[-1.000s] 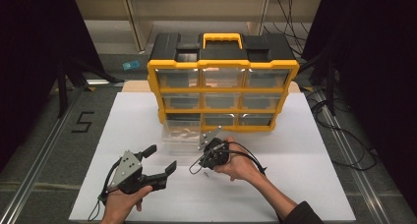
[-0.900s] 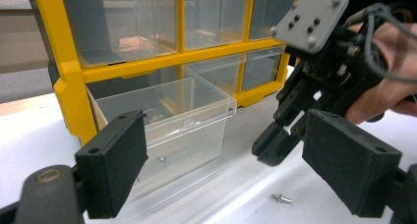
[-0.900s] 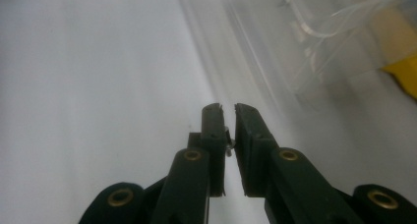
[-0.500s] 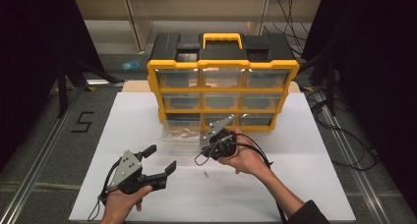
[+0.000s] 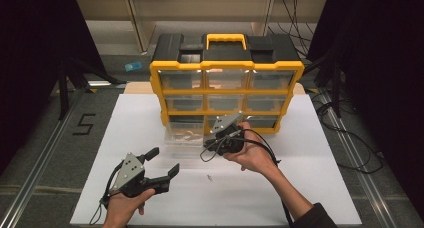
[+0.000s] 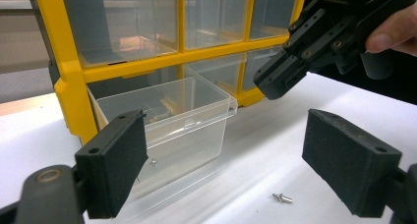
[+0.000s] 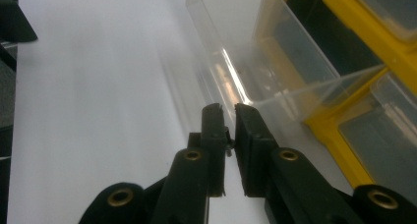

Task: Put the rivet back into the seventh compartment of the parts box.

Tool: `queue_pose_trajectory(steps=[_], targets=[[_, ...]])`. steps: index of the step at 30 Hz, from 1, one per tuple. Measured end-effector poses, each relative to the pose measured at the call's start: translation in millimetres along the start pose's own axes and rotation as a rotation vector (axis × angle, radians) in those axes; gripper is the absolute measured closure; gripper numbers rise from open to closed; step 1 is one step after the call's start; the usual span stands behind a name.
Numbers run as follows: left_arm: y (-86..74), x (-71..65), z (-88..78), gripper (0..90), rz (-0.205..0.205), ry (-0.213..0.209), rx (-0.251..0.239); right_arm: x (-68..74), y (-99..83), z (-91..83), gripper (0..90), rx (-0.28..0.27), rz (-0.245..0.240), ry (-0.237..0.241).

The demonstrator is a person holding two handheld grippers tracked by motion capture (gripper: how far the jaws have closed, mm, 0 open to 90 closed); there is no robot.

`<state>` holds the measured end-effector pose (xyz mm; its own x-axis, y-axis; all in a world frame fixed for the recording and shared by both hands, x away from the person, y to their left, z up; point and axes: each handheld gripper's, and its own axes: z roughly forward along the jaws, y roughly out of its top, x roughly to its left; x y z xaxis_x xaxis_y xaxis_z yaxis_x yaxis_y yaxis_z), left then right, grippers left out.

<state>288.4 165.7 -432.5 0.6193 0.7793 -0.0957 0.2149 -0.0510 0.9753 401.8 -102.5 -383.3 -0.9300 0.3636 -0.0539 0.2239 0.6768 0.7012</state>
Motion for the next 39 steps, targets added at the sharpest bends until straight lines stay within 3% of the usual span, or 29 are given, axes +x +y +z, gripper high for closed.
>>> queue_pose_trajectory(steps=[15,26,39], targets=[[-0.2,0.6,0.1,16.7,-0.003,0.004,-0.006,-2.1,15.9,4.2,83.1,-0.042,-0.01,-0.006],[0.3,1.3,-0.6,16.8,-0.007,0.006,-0.017,-4.2,38.0,17.0,83.1,-0.072,-0.032,-0.015],[0.3,1.2,-0.6,16.7,-0.006,0.004,-0.016,-13.3,53.1,31.2,83.1,-0.058,-0.021,-0.021]])
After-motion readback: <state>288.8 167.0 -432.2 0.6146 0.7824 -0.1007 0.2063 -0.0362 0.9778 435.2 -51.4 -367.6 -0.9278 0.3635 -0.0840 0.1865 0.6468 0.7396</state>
